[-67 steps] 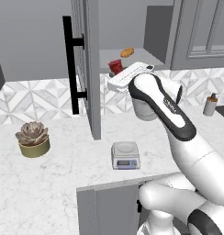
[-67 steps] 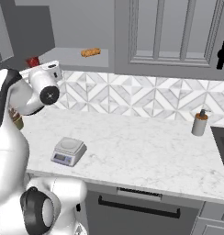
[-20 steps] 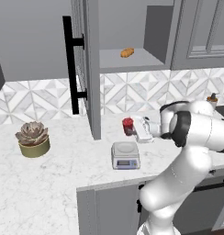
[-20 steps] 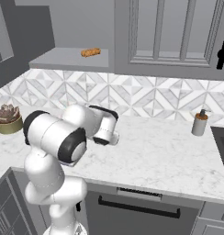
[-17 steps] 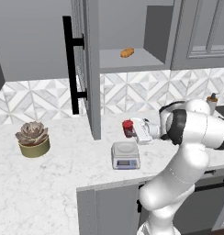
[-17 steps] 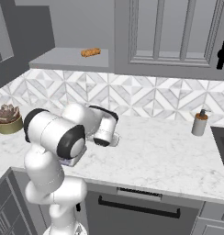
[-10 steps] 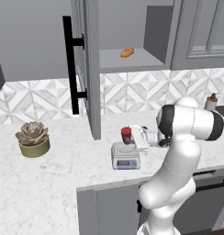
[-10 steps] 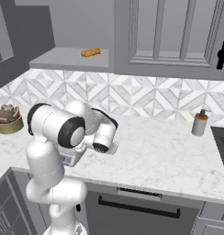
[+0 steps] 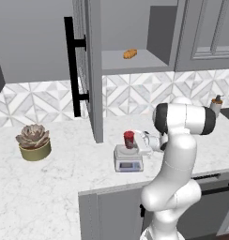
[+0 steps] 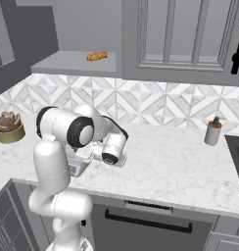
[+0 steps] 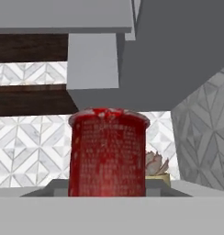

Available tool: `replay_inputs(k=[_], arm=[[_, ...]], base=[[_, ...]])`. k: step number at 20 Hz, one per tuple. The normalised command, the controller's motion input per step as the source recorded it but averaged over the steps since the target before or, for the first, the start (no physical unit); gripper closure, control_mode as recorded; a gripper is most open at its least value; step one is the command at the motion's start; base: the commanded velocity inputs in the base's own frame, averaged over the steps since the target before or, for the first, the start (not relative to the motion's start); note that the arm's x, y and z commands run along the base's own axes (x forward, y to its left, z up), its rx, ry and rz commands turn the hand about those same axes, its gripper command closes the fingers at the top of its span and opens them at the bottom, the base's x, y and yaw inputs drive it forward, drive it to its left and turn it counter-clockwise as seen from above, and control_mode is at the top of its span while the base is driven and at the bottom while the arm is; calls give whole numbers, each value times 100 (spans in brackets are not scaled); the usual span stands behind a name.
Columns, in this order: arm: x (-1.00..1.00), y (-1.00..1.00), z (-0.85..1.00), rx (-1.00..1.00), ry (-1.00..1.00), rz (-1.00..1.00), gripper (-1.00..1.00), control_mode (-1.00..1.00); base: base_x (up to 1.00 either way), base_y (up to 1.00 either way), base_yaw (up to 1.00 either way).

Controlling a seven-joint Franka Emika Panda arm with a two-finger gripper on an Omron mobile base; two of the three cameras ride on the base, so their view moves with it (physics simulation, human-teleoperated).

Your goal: Pick the yogurt and place it on the digital scale for weighing, and close the cabinet.

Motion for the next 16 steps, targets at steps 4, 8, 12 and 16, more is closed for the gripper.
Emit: replay_inputs(k=[4,8,12,16], arm=[[1,0,-44,0,5,0,100,-100],[-44,0,-12,0,-2,2,100,-100],[-41,8,0,0,-5,0,100,-100],[-2,8,-11,0,-1,0,-100,-100]], base=[[0,0,0],[0,0,0],[0,0,0],[0,0,0]])
